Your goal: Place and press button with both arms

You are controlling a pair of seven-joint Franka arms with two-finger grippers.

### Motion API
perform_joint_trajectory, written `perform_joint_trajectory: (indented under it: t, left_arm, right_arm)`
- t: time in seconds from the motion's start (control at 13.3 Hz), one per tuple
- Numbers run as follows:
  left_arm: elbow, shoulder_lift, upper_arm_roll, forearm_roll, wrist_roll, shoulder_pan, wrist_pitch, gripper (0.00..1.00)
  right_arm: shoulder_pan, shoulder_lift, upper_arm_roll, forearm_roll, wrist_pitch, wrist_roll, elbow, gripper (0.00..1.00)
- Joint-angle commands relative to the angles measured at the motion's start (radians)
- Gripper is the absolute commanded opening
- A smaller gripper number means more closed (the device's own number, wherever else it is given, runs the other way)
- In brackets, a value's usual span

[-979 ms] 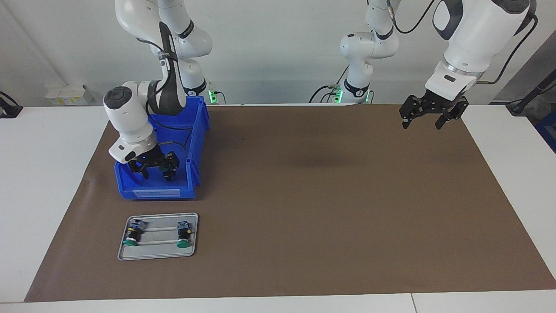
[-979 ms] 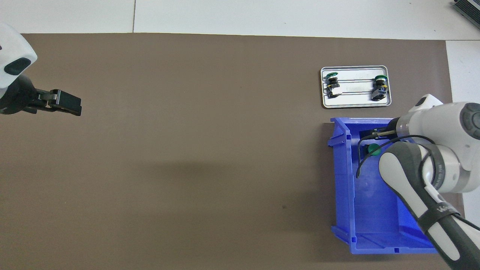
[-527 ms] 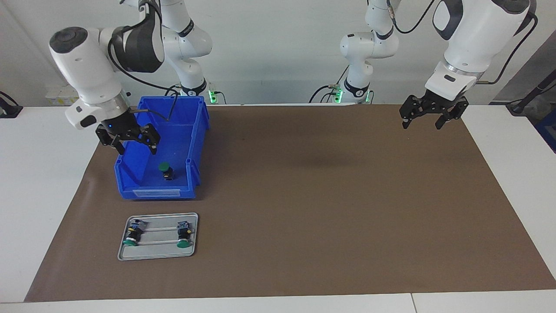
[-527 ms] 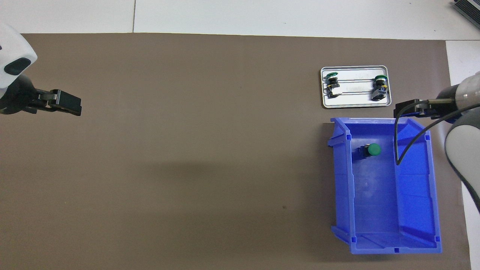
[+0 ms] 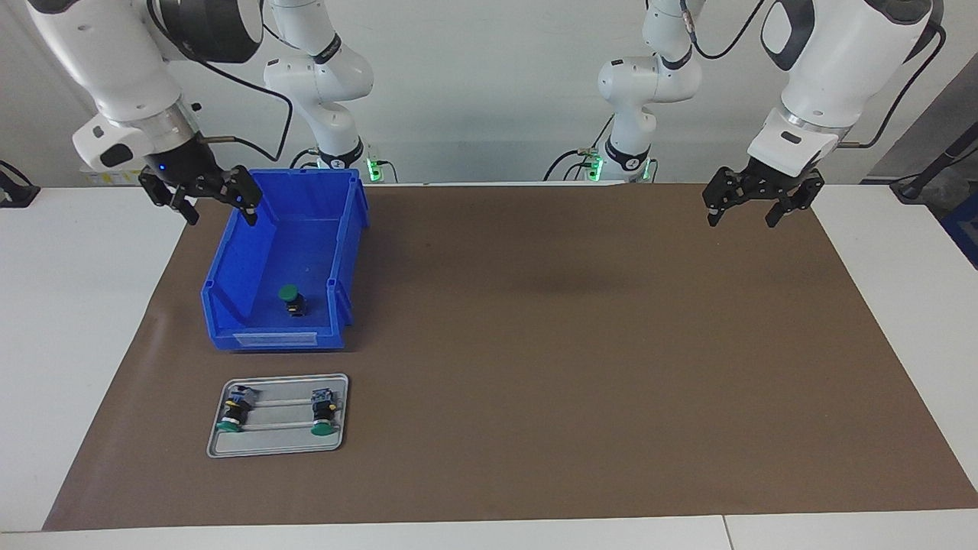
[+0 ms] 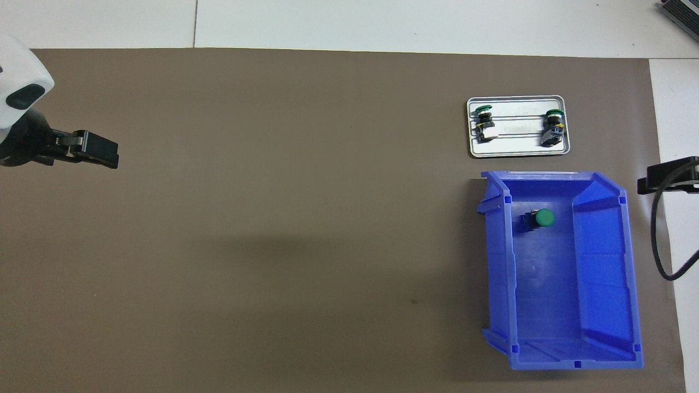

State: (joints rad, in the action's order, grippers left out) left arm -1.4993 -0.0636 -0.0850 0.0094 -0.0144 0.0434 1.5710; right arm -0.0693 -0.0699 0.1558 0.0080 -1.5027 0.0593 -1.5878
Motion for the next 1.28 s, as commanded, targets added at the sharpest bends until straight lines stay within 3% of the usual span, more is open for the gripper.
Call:
perform_joint_trajectory:
  t: [0.0, 0.38, 0.6, 0.83, 1.21]
  left_arm:
    - [-0.029, 0.024, -0.007, 0.015, 0.008, -0.011, 0.006, 1.00]
    - [-0.029, 0.024, -0.007, 0.015, 0.008, -0.011, 0.006, 1.00]
    - [-0.029, 0.024, -0.007, 0.015, 0.008, -0.011, 0.004, 1.00]
    - [-0.029, 0.024, -0.007, 0.015, 0.008, -0.011, 0.006, 1.00]
    - [-0.029, 0.024, -0.006, 0.015, 0.008, -0.011, 0.006, 1.00]
  right_arm:
    - [0.034, -0.074, -0.012, -0.019, 0.001, 0.008, -0.119, 1.00]
    - [0.023, -0.059, -0.025, -0.029, -0.025, -0.035, -0.103, 1.00]
    - [0.008, 0.022, -0.027, -0.036, 0.002, -0.038, 0.015, 1.00]
    - [-0.004, 0.013, -0.027, -0.046, -0.059, -0.073, -0.015, 1.00]
    - [-0.017, 0.007, -0.027, -0.066, -0.054, -0.067, -0.029, 1.00]
